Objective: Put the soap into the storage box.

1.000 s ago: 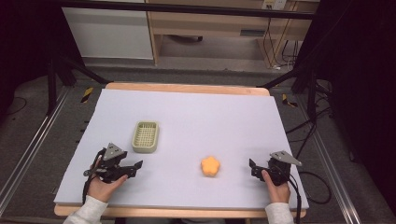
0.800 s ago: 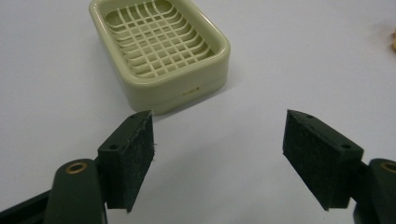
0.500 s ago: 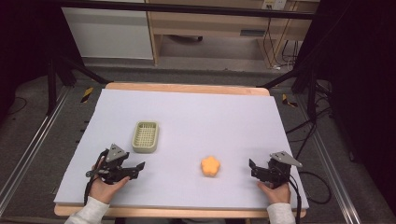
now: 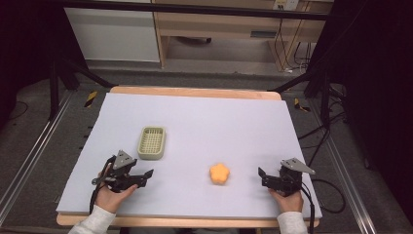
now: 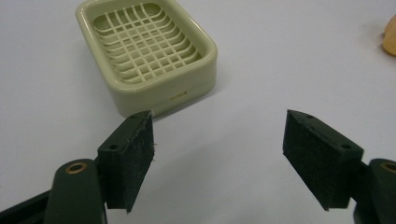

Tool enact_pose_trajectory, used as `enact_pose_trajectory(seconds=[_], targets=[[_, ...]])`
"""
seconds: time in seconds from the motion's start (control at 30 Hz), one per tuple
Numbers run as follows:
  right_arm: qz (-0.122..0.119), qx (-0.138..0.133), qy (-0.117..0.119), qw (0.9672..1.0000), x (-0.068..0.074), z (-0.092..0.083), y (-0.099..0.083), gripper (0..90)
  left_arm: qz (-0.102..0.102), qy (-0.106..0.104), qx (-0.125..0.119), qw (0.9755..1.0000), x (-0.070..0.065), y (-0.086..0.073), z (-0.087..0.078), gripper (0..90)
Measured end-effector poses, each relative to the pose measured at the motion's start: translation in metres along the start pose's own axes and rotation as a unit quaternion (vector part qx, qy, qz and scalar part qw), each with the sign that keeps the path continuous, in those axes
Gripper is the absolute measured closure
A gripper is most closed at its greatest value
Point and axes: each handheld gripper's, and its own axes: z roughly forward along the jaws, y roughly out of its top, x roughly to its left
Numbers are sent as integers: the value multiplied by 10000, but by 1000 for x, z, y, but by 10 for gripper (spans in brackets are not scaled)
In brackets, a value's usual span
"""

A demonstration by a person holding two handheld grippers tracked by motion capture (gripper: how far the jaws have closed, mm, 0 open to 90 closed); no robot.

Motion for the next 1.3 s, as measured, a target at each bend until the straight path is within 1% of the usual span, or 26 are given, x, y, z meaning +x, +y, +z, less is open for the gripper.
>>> enact_pose_trajectory(seconds=[0.1,0.23,0.3,0.37,0.43,0.5,0.53,0.57,0.7,0.77,0.9,1.0,1.03,1.17,1.3], targets=[[-3,-12,22,10000,1,0,0,52,2,-61,-10,10000,-4,3,1,247],[-54,20,-35,10000,1,1,0,56,44,-119,-33,9999,-9,7,4,247],[-70,35,-43,10000,1,1,0,57,101,-126,-17,9999,-12,9,5,246],[-59,47,-36,10000,2,1,0,61,97,-130,-30,9999,-14,9,7,242],[-74,46,-49,9999,2,1,0,64,153,-122,1,9998,-16,11,7,240],[-53,61,-49,10000,2,1,0,64,126,-132,-29,9998,-18,12,8,235],[-56,63,-55,9999,2,1,0,65,146,-119,-22,9998,-18,13,7,230],[-52,65,-62,9999,3,1,0,66,130,-136,-52,9998,-20,14,8,228],[-101,72,-88,9999,3,1,0,67,213,-186,-40,9996,-24,17,8,224],[-114,68,-104,9999,3,2,0,67,204,-207,-44,9996,-27,19,10,224],[-113,79,-102,9999,3,2,0,67,283,-240,10,9993,-30,21,12,224],[-132,70,-111,9998,3,2,0,67,269,-289,5,9992,-33,22,13,224],[-131,73,-114,9998,3,2,0,67,312,-296,36,9991,-33,23,13,224],[-123,74,-124,9998,3,2,0,66,328,-301,14,9990,-34,28,13,223],[-130,78,-132,9998,3,2,0,66,386,-336,-10,9987,-40,34,15,219]])
